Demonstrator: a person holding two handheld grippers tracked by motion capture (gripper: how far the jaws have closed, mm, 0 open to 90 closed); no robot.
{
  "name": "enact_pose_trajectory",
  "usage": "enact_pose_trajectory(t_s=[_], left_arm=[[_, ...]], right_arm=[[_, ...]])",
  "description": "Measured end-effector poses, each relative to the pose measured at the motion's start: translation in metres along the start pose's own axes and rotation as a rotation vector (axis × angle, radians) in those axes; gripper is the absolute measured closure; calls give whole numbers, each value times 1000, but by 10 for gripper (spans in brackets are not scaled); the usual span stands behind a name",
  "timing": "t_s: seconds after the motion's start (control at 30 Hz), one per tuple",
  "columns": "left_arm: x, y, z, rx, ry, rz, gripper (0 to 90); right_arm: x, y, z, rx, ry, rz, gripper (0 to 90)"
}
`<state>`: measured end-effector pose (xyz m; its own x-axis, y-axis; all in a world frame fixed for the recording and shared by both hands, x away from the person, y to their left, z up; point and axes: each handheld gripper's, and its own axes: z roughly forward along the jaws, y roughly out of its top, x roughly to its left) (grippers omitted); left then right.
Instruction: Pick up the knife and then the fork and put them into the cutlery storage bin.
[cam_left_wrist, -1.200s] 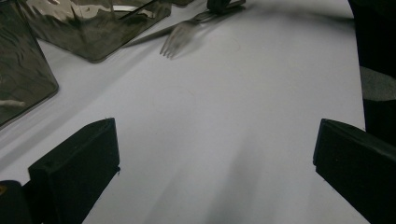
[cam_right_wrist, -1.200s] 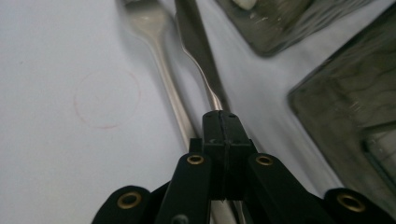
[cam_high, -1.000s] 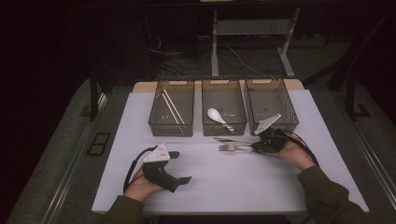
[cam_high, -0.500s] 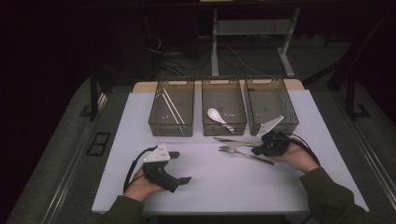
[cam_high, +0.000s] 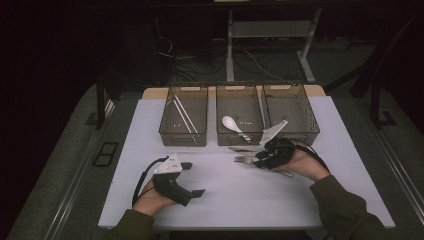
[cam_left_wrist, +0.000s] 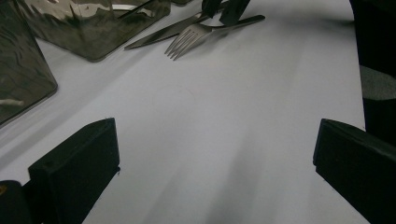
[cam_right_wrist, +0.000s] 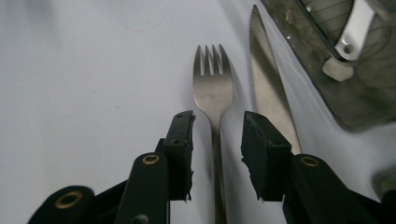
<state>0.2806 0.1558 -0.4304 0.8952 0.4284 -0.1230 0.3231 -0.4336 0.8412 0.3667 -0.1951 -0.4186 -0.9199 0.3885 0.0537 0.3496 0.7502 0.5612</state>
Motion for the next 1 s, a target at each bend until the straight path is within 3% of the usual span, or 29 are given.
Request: enact_pose_trajectory(t_s=[0.2,0.5,0.73,1.0], left_arm=[[0,0,0,-4,-1,1,0],[-1,0,0,-1,0,0,0],[-1,0,0,-2,1,2,0],[-1,0,-1,-3,2,2,0]], right_arm=[[0,4,17,43,-15,-22,637],[4,3,20,57,-36,-55,747],[5,2,20,49,-36,-43,837],[4,-1,18,37,-27,-16,847]])
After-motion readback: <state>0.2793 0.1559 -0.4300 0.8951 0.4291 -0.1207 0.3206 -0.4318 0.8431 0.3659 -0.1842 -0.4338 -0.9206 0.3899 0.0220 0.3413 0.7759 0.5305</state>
